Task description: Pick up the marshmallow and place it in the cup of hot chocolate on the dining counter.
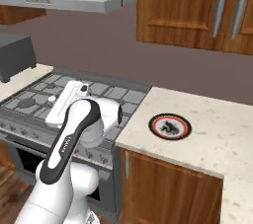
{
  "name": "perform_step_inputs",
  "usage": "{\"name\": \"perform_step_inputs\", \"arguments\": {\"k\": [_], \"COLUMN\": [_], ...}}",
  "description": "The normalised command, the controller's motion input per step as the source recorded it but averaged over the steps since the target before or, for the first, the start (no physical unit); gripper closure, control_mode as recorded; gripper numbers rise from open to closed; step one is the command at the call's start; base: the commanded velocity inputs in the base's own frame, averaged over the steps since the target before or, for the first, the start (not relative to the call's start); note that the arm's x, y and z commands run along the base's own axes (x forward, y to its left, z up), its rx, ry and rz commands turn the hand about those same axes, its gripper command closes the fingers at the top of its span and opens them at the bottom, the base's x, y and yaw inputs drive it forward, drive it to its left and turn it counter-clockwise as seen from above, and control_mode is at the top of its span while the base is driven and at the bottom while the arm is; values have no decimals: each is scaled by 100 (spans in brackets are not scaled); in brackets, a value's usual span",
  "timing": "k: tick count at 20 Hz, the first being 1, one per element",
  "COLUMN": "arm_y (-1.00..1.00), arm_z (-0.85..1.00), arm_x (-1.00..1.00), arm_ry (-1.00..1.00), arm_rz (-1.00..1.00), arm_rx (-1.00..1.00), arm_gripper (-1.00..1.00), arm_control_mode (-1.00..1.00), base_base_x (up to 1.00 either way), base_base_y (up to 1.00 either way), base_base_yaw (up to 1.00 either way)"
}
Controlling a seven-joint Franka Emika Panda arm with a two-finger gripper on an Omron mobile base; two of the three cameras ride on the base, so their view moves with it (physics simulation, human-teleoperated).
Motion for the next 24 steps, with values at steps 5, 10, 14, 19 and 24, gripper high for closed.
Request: {"name": "perform_step_inputs", "arguments": {"k": [5,10,14,19,24], "arm_y": [0,0,0,0,0], "arm_z": [0,0,0,0,0], "arm_x": [0,0,0,0,0], "arm_ry": [0,0,0,0,0], "arm_rz": [0,0,0,0,0], "arm_rx": [0,0,0,0,0], "arm_gripper": [100,100,100,100,100], "arm_control_mode": [100,100,100,100,100], "base_base_x": [0,0,0,0,0], "base_base_y": [78,42,31,33,26], "base_base_yaw": [85,99,100,100,100]}}
